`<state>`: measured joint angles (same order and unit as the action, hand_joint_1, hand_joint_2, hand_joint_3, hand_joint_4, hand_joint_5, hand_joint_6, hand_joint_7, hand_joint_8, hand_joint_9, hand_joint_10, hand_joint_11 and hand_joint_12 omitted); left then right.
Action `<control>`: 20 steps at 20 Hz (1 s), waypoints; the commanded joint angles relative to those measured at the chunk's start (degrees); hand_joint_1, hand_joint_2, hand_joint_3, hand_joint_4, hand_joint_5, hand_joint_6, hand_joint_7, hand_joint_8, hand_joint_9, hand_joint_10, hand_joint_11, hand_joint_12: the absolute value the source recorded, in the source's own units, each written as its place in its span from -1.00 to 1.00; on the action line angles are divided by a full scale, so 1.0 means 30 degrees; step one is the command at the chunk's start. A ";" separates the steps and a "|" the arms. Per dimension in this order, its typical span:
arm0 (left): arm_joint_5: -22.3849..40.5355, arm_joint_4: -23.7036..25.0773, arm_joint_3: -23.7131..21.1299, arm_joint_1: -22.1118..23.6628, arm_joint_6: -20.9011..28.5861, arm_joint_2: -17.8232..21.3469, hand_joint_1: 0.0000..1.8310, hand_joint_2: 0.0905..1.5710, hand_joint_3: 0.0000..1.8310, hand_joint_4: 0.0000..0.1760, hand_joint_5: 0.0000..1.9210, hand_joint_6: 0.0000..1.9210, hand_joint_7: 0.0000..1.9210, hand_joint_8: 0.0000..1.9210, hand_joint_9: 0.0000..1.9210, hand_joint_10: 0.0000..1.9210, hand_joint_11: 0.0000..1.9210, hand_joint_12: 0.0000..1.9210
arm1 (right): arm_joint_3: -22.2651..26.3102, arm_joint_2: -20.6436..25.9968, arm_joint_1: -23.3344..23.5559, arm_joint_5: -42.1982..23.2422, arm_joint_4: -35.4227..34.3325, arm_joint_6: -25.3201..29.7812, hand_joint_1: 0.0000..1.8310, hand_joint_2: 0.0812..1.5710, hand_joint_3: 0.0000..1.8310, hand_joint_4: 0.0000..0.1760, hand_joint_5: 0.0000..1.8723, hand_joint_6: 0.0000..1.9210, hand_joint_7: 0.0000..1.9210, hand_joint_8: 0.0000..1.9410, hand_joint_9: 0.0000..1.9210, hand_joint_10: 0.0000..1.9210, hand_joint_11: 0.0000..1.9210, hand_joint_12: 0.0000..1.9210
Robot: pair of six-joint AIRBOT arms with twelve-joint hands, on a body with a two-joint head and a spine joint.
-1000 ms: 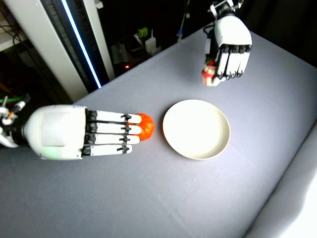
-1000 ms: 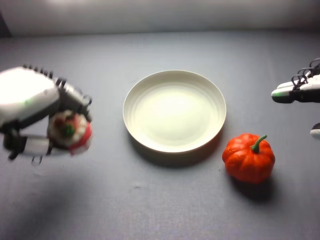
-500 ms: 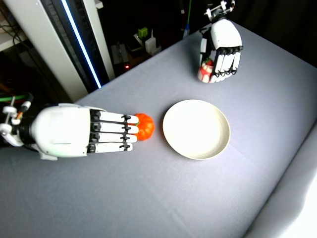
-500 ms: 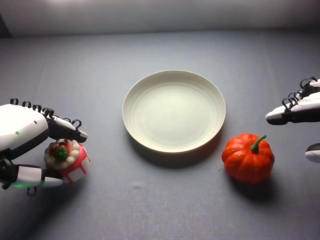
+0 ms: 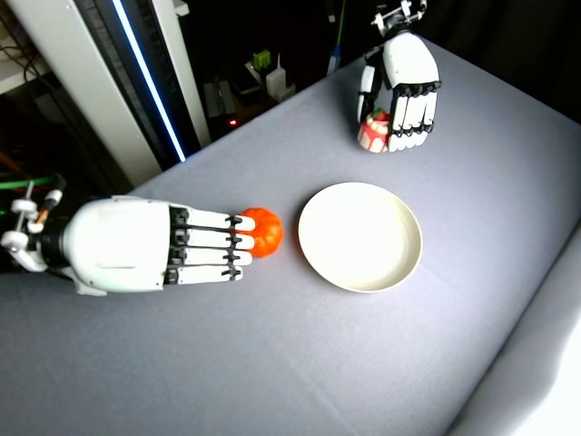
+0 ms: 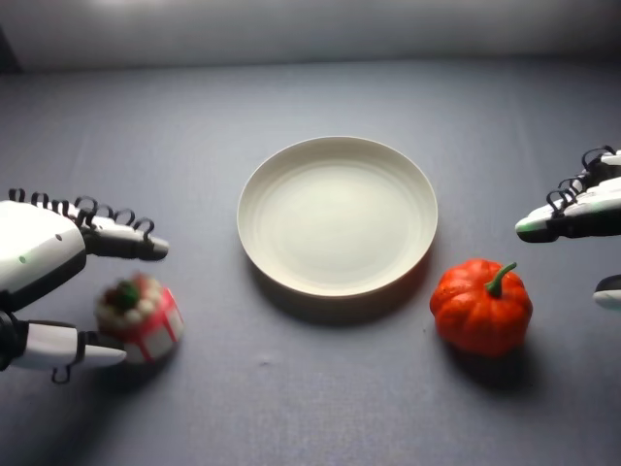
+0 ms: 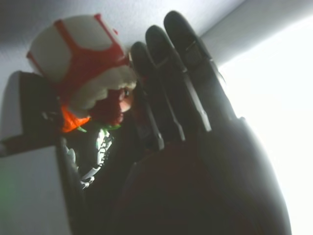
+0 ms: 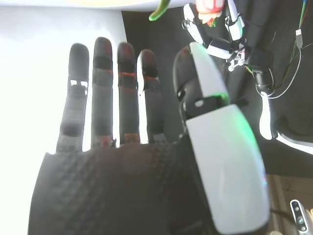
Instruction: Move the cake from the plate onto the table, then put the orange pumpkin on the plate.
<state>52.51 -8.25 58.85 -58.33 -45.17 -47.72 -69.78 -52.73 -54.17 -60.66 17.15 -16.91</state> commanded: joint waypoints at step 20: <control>0.8524 -0.0955 -0.2002 -0.1972 0.0285 0.1768 -0.05 -0.02 -1.00 0.69 -0.87 -0.99 -0.87 -1.00 -0.81 -1.00 -1.00 -0.23 | -0.1160 -0.1894 0.5678 0.3600 0.7243 0.1621 0.06 0.04 -0.99 -0.68 -0.67 -1.00 -0.67 -1.00 -0.48 -0.99 -0.83 0.24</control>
<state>71.64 -10.61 52.80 -64.58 -44.69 -42.41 -73.47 -58.98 -37.32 -45.74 41.89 -12.34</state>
